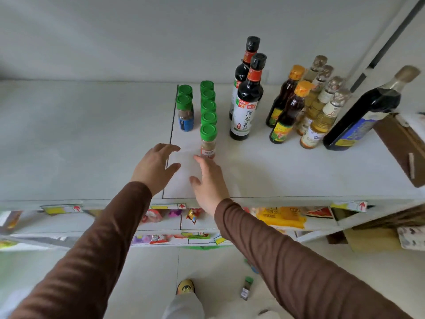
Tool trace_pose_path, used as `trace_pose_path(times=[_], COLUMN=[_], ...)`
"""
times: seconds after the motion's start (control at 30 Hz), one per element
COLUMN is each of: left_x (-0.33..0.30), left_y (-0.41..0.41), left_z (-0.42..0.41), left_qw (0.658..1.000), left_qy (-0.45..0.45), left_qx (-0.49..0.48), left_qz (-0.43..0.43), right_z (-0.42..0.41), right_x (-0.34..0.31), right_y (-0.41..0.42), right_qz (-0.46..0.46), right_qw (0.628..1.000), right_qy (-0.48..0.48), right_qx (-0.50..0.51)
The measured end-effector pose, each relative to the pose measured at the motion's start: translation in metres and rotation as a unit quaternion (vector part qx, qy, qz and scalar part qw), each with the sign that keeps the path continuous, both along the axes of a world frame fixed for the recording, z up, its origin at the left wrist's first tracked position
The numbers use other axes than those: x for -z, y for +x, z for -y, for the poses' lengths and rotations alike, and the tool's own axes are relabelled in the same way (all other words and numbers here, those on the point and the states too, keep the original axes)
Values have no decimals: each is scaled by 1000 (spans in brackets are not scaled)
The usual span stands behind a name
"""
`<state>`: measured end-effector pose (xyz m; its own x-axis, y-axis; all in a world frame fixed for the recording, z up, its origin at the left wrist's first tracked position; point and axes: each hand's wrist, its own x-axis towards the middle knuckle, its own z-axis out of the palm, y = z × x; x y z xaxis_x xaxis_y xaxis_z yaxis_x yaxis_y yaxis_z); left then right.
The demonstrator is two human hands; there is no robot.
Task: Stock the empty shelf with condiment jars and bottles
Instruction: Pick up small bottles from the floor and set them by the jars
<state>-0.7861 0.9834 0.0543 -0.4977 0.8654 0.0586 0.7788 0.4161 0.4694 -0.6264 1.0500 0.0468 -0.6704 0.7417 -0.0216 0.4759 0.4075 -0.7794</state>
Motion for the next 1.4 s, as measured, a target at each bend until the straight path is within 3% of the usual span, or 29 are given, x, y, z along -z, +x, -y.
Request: trace_pose_path(times=[0.17, 0.4, 0.73, 1.07, 1.4], left_x=[-2, 2, 47, 171, 369], left_y=[103, 237, 322, 394, 436], left_z=[2, 2, 31, 61, 59], left_qw=[997, 997, 999, 985, 955], left_qy=[-26, -42, -30, -137, -236], left_qx=[-30, -53, -16, -36, -81], left_qz=[-62, -34, 1, 93, 161], right_z=[-30, -55, -24, -12, -34], right_x=[0, 8, 54, 191, 387], right_y=[98, 217, 313, 399, 445], right_qz=[32, 60, 18, 114, 228], right_qw=[995, 984, 983, 988, 973], right_qy=[72, 132, 174, 86, -5], right_qx=[-64, -101, -61, -54, -44])
